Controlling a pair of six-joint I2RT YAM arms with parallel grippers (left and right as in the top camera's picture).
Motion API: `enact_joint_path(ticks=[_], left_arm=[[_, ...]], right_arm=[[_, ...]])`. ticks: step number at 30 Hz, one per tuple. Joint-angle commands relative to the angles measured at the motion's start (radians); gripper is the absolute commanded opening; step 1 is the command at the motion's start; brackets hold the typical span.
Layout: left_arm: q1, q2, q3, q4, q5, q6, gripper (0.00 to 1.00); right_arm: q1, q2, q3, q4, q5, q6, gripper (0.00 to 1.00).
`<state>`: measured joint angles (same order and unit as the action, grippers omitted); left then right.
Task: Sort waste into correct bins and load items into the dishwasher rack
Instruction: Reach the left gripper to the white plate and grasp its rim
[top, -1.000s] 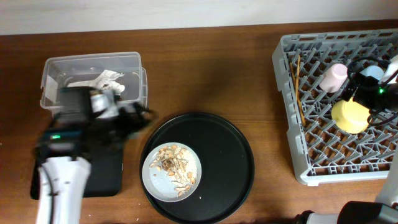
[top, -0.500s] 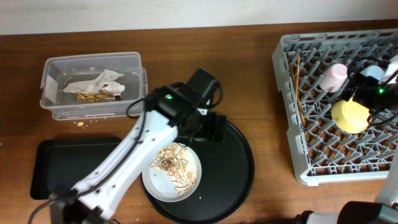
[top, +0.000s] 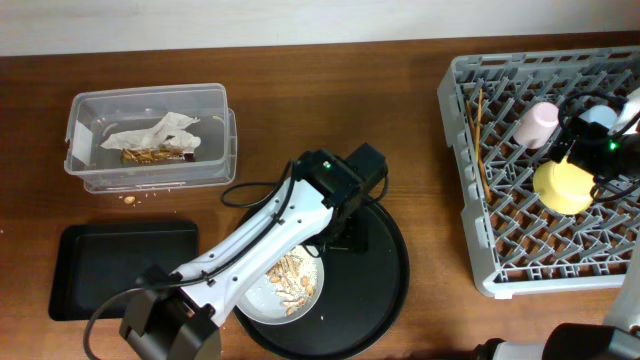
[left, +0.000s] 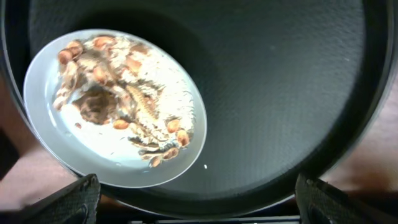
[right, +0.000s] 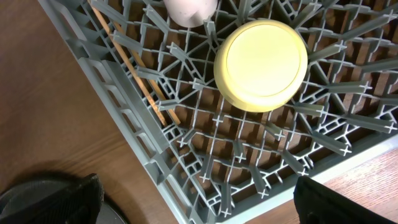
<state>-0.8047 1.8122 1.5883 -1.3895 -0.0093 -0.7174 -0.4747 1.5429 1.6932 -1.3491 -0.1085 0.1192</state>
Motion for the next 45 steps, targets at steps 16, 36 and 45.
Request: enact_joint_path(ticks=[16,36,45], left_arm=[[-0.004,0.005,-0.219,0.189,0.001,-0.201,0.99],[-0.011,0.005,-0.316,0.369,-0.102,-0.241,0.75],[-0.097,0.007,-0.402,0.489,-0.086,-0.267,0.65]], right_arm=[[-0.003,0.001,0.005,0.003,0.009,-0.007,0.99],[-0.003,0.001,0.005,0.003,0.009,-0.008,0.99],[-0.003,0.001,0.005,0.003,0.009,-0.007,0.99]])
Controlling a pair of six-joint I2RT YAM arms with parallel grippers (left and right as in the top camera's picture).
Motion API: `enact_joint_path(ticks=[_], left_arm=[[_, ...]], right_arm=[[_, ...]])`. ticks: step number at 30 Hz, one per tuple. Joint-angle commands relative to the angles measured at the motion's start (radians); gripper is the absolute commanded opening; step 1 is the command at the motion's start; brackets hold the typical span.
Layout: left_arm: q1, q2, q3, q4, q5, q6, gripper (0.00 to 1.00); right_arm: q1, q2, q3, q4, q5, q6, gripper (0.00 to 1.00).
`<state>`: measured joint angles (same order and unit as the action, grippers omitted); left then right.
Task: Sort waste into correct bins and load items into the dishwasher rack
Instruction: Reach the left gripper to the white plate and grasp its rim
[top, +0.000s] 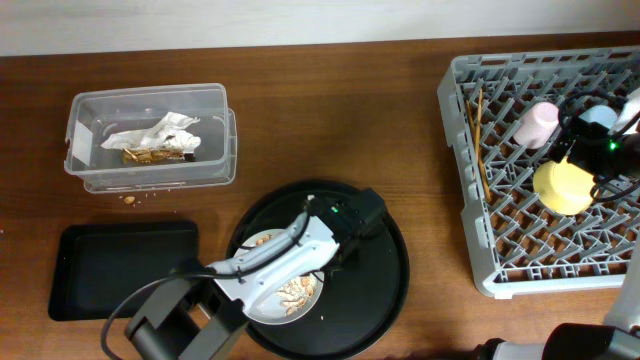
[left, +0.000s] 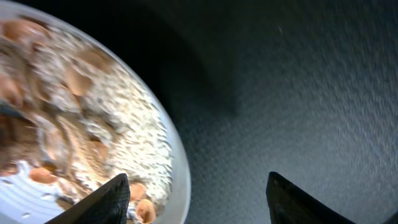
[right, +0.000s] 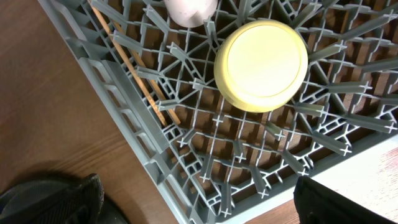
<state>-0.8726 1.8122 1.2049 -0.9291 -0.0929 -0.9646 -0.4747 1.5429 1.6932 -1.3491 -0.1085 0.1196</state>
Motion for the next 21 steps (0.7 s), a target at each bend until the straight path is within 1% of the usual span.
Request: enact_joint_path(ticks=[1,5,9,12,16,19,21], left_arm=[[-0.033,0.007,-0.022,0.032,-0.010,-0.024,0.63],[-0.037,0.023,-0.039,0.032,-0.035,-0.057,0.62],[-0.037,0.053,-0.039,0.032,-0.027,-0.061,0.56],[-0.036,0.071,-0.039,0.034,-0.008,-0.060,0.46],[-0.036,0.078,-0.039,0.037,-0.002,-0.061,0.45],[-0.036,0.078,-0.039,0.039,-0.002,-0.061,0.37],[-0.036,0.078,-0.039,0.039,-0.002,-0.060,0.29]], right_arm=[[-0.003,0.001,0.005,0.003,0.009,-0.008,0.99],[-0.003,0.001,0.005,0.003,0.009,-0.008,0.99],[-0.003,0.001,0.005,0.003,0.009,-0.008,0.99],[-0.003,0.001,0.005,0.003,0.009,-0.008,0.99],[-0.003,0.001,0.005,0.003,0.009,-0.008,0.99],[-0.003,0.001,0.005,0.003,0.009,-0.008,0.99],[-0.003,0.001,0.005,0.003,0.009,-0.008,0.99]])
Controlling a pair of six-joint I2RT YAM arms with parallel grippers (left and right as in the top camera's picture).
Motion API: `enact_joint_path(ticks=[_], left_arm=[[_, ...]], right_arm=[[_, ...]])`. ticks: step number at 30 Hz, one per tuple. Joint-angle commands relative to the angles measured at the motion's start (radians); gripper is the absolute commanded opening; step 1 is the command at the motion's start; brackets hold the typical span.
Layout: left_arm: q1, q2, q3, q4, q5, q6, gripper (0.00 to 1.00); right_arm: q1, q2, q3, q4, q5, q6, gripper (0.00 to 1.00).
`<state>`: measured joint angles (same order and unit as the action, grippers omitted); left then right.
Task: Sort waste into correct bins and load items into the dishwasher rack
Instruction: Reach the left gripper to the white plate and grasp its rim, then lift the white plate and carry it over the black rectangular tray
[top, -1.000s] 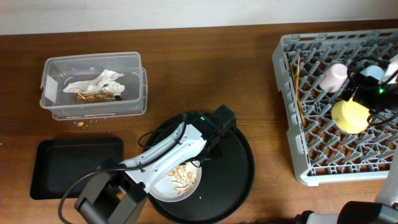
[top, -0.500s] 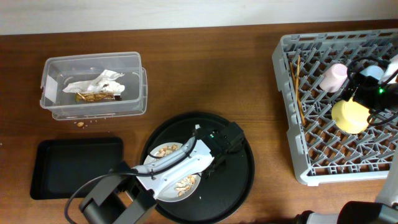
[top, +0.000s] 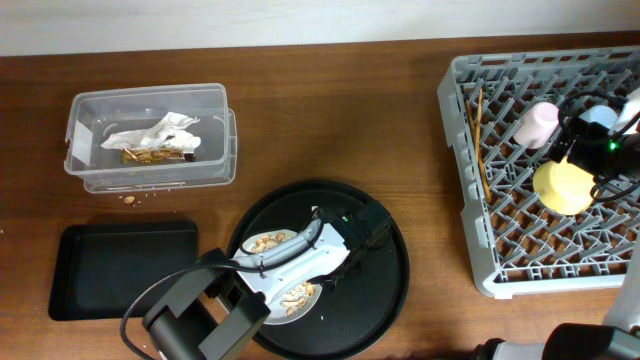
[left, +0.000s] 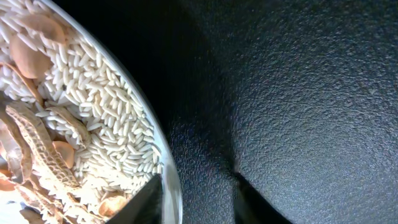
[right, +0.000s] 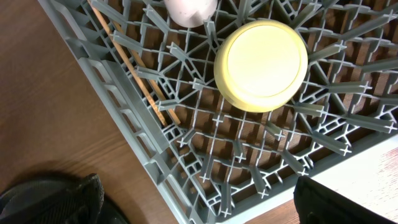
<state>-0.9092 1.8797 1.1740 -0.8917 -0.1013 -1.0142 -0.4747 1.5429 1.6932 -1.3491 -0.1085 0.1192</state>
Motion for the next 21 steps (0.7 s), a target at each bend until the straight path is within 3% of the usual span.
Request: enact_joint_path(ticks=[1,5,8,21], left_arm=[[0.000,0.011,-0.008,0.002,0.006,-0.011,0.23],[0.000,0.011,-0.008,0.001,0.006,-0.011,0.15],[0.000,0.011,-0.001,-0.006,0.006,-0.011,0.01],[0.000,0.011,0.123,-0.201,-0.056,-0.010,0.01]], right_arm=[[-0.003,0.001,0.005,0.003,0.009,-0.007,0.99],[-0.003,0.001,0.005,0.003,0.009,-0.008,0.99],[-0.003,0.001,0.005,0.003,0.009,-0.007,0.99],[-0.003,0.001,0.005,0.003,0.009,-0.007,0.99]])
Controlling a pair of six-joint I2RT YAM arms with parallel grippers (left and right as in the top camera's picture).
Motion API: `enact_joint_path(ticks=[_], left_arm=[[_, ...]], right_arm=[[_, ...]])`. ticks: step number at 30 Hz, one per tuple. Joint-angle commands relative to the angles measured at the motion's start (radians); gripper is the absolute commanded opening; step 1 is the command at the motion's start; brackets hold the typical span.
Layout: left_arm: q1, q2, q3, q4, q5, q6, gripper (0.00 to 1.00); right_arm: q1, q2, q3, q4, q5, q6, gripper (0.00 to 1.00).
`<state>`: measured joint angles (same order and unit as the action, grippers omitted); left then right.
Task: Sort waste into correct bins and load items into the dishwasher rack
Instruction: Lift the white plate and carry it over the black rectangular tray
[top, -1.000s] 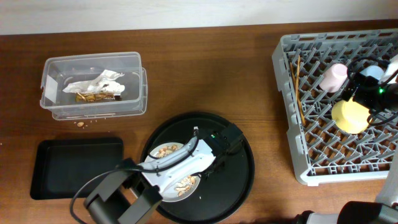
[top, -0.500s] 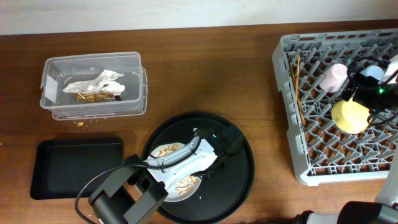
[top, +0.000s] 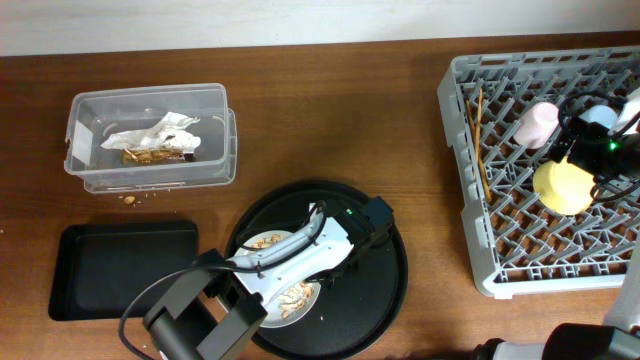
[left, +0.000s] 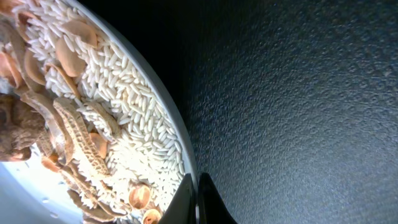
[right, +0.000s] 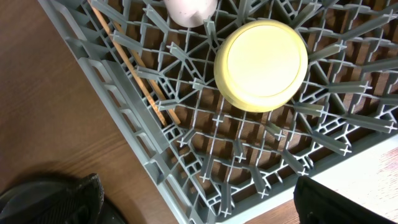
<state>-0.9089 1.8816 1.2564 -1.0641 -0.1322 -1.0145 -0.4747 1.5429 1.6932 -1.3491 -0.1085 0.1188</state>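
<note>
A white plate (left: 93, 186) of rice, nuts and food scraps lies on the left part of a round black tray (top: 385, 280). My left gripper (left: 198, 200) is down at the plate's right edge, shut on the rim, with one finger inside and one outside. In the overhead view most of the plate (top: 262, 243) is under the left arm. My right gripper (right: 196, 186) hangs open and empty over the grey dishwasher rack (right: 134, 134). In the rack sit an upside-down yellow cup (right: 261, 62), a pink cup (top: 536, 123) and chopsticks (top: 478, 140).
A clear bin (top: 150, 135) holding paper and food waste stands at the back left, with crumbs (top: 130, 198) on the table in front of it. A black rectangular tray (top: 120, 270) lies at the front left. The rack fills the right side.
The left fingers stood slightly apart on either side of the plate's rim; now they are shut on it. The view has shifted a little along the rim. The right arm is unchanged.
My left gripper was open well above the plate, with the whole plate in view. Then it was low beside the plate's right edge, still open. Then its fingers straddled the rim, and now they pinch it. The right gripper stayed open over the rack.
</note>
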Motion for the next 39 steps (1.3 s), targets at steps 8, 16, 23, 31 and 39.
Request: enact_joint_path(ticks=[8,16,23,31,39], left_arm=[[0.007,0.009,0.129,-0.169,-0.083,-0.009,0.01],[0.127,0.007,0.194,-0.331,-0.086,-0.002,0.01],[0.291,-0.101,0.201,-0.376,-0.086,0.051,0.01],[0.488,-0.283,0.201,-0.351,-0.054,0.186,0.01],[0.632,-0.293,0.200,-0.311,0.043,0.272,0.01]], right_arm=[[-0.003,0.001,0.005,0.003,0.009,-0.007,0.99],[-0.003,0.001,0.005,0.003,0.009,-0.007,0.98],[-0.003,0.001,0.005,0.003,0.009,-0.007,0.99],[-0.003,0.001,0.005,0.003,0.009,-0.007,0.99],[-0.003,0.001,0.005,0.003,0.009,-0.007,0.99]])
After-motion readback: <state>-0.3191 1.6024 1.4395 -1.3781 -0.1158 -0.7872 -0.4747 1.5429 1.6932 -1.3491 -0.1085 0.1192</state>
